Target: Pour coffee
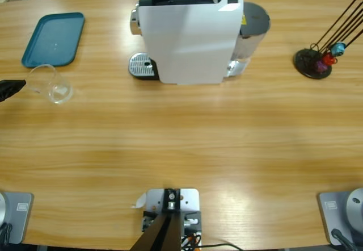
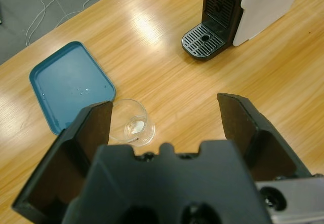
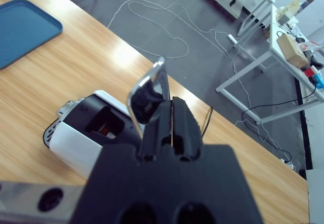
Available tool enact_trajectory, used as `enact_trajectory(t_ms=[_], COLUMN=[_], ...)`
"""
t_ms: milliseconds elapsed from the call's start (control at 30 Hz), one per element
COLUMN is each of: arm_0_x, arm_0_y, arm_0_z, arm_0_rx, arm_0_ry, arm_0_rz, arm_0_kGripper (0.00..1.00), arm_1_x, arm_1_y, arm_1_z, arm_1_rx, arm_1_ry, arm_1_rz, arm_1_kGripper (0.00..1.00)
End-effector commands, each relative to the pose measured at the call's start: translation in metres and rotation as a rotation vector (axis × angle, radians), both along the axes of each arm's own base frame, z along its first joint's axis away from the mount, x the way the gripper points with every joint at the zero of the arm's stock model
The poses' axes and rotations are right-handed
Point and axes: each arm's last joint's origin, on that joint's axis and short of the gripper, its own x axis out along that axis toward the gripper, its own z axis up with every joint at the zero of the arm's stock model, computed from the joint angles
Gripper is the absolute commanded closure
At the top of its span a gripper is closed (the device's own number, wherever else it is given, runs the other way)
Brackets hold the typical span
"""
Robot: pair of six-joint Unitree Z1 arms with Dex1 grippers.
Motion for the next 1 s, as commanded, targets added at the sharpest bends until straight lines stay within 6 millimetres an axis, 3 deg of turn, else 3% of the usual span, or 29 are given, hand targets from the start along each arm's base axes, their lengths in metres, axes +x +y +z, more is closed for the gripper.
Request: enact_trajectory(t_ms=[33, 333, 1000], arm_0_x=[0.001, 0.002, 0.004], arm_0_y=[-0.001, -0.001, -0.004], arm_0_z=[-0.012, -0.013, -0.015], arm_0_rx=[0.047, 0.050, 0.064], arm_0_ry=[0.021, 0.025, 0.040], arm_0_rz=[-0.005, -0.005, -0.005], arm_0_kGripper=[0.105, 0.105, 0.105], arm_1_x=[0.003, 0.007, 0.004], arm_1_y=[0.048, 0.058, 0.053], arm_1_z=[-0.078, -0.109, -0.167], arm_1_rx=[-0.113, -0.103, -0.099], arm_1_ry=[0.110, 0.160, 0.245], arm_1_rz=[0.067, 0.070, 0.042], arm_1_kGripper=[1.000, 1.000, 1.000])
